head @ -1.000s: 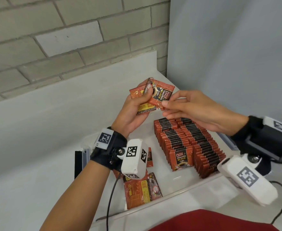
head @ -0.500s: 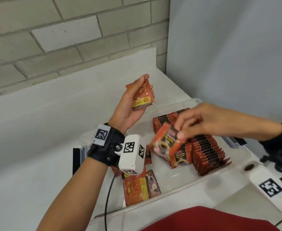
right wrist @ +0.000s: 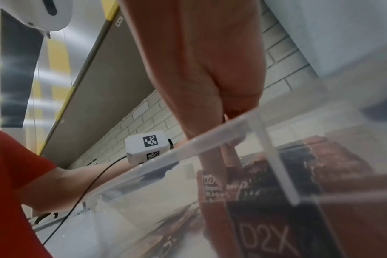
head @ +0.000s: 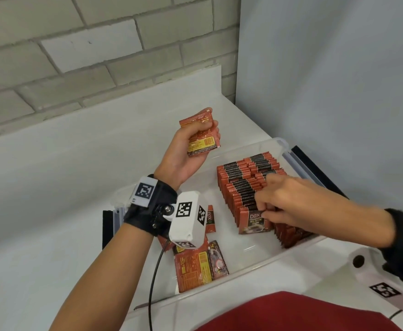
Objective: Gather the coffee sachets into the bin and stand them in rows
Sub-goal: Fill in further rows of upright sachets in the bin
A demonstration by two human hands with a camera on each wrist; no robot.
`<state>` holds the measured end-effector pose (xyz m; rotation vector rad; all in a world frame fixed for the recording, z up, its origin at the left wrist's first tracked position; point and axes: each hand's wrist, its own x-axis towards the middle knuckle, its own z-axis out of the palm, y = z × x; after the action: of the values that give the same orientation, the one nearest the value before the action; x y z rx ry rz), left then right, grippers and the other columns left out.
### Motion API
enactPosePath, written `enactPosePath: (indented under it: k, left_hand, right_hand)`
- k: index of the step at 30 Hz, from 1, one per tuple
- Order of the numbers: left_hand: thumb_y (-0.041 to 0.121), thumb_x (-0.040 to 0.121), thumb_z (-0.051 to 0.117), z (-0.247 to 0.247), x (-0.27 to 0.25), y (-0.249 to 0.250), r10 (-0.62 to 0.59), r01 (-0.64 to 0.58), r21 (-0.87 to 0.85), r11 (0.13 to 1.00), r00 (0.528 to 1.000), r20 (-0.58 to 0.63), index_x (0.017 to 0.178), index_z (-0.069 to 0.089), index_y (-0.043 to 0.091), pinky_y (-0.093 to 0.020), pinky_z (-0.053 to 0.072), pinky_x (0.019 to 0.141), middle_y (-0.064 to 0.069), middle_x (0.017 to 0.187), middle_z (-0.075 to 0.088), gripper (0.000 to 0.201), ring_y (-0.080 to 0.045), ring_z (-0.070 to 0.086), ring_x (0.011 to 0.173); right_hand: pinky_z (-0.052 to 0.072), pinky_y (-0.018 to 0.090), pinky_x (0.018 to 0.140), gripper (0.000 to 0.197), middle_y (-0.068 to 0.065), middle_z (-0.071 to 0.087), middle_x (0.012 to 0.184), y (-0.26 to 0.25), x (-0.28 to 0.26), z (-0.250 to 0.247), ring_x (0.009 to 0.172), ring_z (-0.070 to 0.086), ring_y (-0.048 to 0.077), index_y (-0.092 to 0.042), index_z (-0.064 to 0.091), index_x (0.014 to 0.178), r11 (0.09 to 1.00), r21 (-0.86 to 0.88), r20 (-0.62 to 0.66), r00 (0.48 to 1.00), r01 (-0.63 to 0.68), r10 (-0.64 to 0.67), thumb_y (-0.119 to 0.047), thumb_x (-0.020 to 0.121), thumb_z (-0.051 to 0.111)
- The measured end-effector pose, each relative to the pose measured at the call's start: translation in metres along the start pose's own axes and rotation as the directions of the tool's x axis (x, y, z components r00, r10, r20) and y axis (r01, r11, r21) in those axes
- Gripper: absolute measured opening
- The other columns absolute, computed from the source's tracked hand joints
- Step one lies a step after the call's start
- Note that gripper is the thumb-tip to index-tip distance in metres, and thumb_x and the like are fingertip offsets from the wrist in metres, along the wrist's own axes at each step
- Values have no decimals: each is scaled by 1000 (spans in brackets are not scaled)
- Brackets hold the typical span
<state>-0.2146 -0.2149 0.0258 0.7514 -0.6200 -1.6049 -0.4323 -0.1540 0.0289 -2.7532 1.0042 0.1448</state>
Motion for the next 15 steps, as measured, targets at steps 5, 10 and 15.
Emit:
enactPosePath:
  k: [5, 10, 15]
  left_hand:
    - [-5, 89, 50, -2, 0, 0, -2, 1, 46, 999, 1000, 21, 95, 61, 2, -22, 54, 68, -6, 80, 66, 14, -15, 64, 73]
    - [-2, 91, 54, -2, 2, -1, 20, -20, 70, 997, 1000, 2, 99, 62, 4, -23, 55, 71, -5, 84, 68, 13, -13, 67, 76]
    - [0, 92, 57, -4, 4, -3, 32, -31, 76, 997, 999, -7, 103, 62, 6, -24, 54, 74, -4, 87, 68, 14, -13, 66, 79]
  right_hand:
    - [29, 15, 57, 35, -10, 58, 62, 0, -2, 8, 63, 39, 6, -21, 55, 66, 973, -173, -218, 957, 152, -189, -22, 60, 89]
    - [43, 16, 62, 35, -7, 64, 70, 0, 0, 14, 64, 55, 11, -18, 62, 76, 958, -195, -223, 942, 211, -252, -22, 56, 91]
    - [54, 26, 63, 46, -2, 68, 81, 4, -3, 19, 75, 61, 14, -19, 68, 89, 950, -196, -147, 951, 242, -273, -28, 52, 93]
